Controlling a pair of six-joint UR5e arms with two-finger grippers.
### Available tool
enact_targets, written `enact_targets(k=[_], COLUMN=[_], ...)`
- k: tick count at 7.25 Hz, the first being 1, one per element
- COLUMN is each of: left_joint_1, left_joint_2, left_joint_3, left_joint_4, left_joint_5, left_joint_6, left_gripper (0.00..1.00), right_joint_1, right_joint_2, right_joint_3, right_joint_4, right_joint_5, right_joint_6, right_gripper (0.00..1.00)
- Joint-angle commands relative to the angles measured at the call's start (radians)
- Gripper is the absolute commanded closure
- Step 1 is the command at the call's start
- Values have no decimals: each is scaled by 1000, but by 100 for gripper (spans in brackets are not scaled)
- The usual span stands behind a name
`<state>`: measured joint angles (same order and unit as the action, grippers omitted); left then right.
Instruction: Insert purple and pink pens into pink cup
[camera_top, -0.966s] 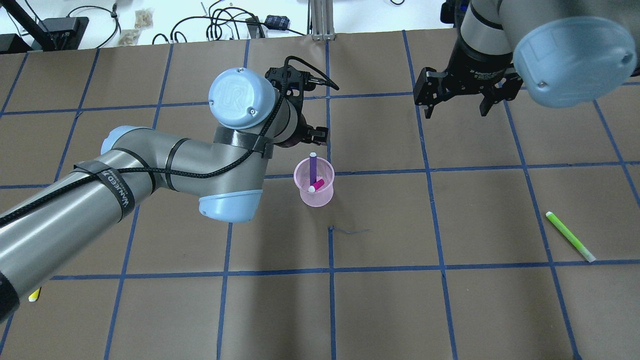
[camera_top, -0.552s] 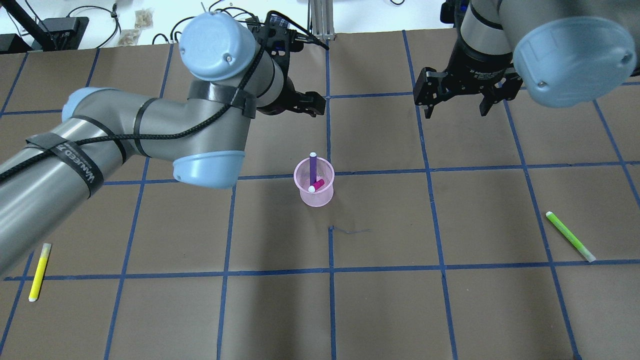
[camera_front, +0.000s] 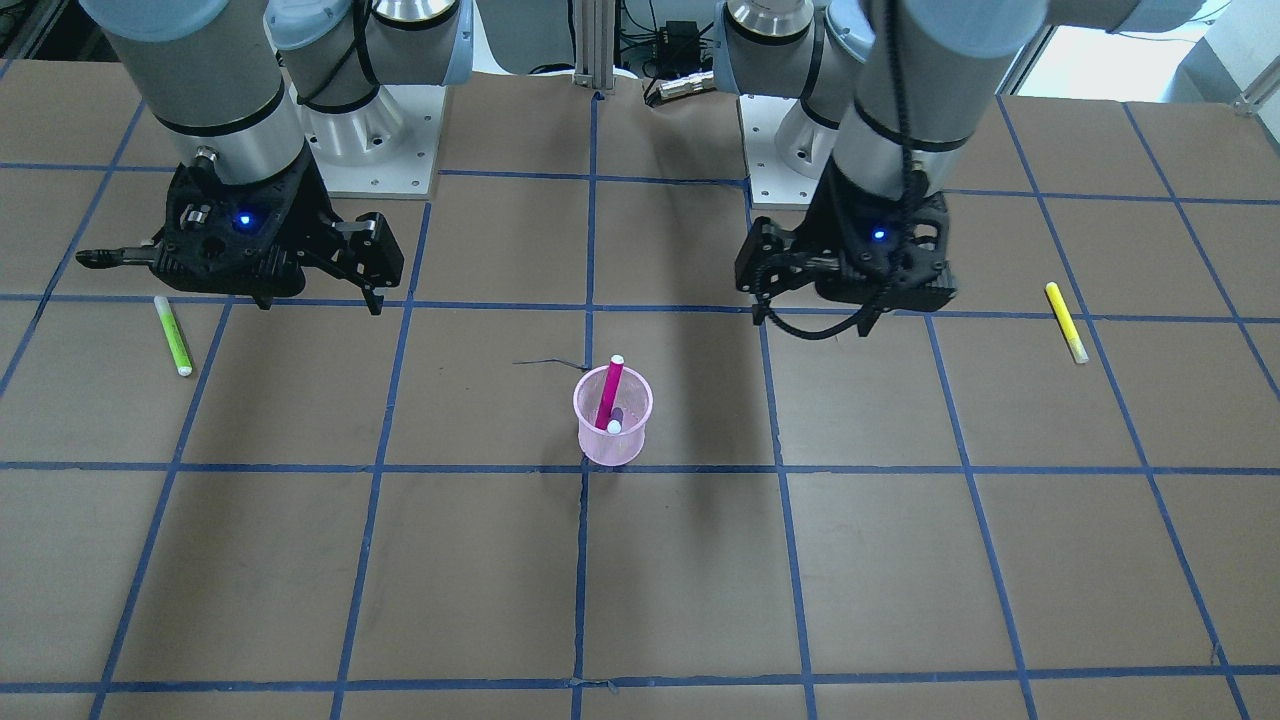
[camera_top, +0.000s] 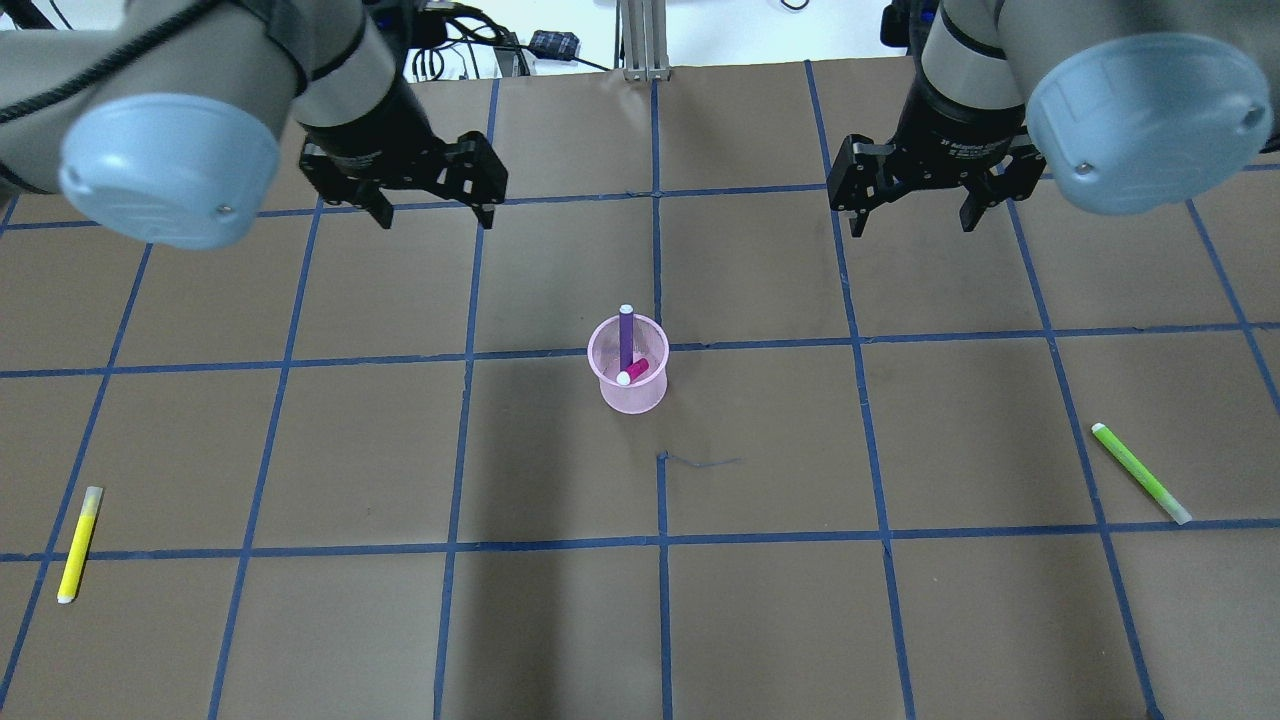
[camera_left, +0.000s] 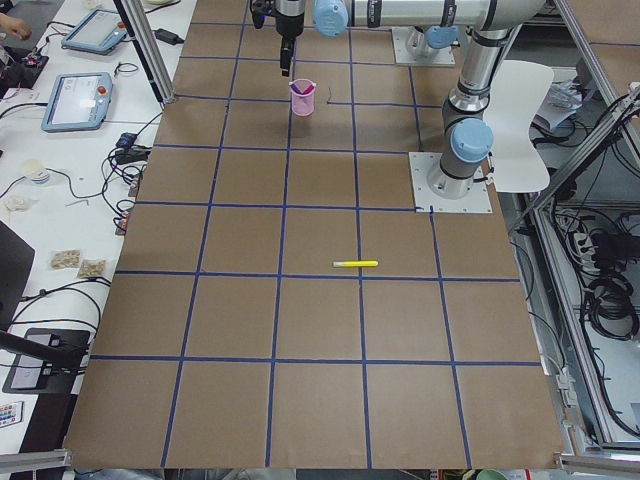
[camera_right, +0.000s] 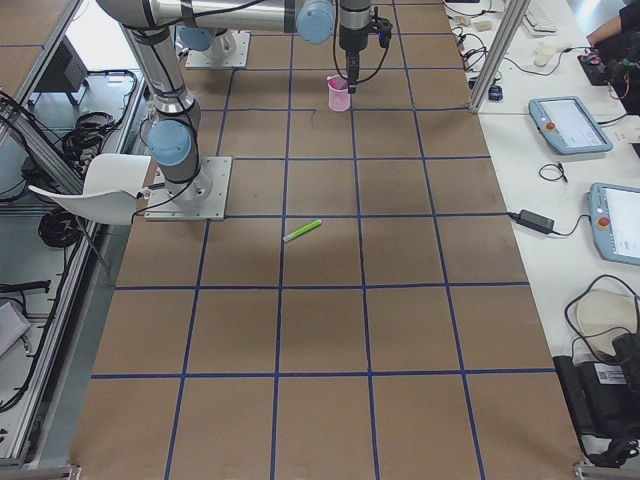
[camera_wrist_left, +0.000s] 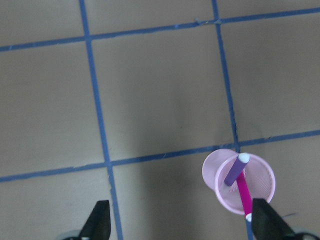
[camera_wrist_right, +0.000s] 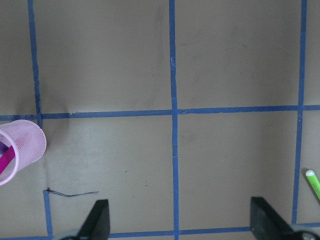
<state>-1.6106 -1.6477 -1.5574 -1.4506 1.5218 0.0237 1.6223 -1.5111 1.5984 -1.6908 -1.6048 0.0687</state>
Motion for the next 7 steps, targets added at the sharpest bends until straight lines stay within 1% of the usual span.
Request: enact_targets(k=[1,2,3,4,5,6,7], left_joint_1=[49,47,55,49,47,47,47], left_joint_2=[14,23,35,46,42,49,49], left_joint_3=[42,81,94,92,88,83,85], left_joint_4=[-85,-171,-247,-241,-191,-179,-178], left_joint_5=[-3,6,32,41,52,51,41], left_joint_6=[16,18,21,27,57,117,117], left_gripper=[0,0,0,0,0,0,0], right_joint_1=[-4,-7,-7,-4,-4,-4,-6], right_joint_2=[0,2,2,2,6,9,9], right_joint_3=[-2,0,0,0,0,0,0], right_joint_4=[-1,-24,-47,-53,-52,-55,-59], right_joint_5=[3,0,2,2,0,-3,0], right_joint_6=[-1,-12,-20,-18,-21,-18,-18], right_gripper=[0,0,0,0,0,0,0])
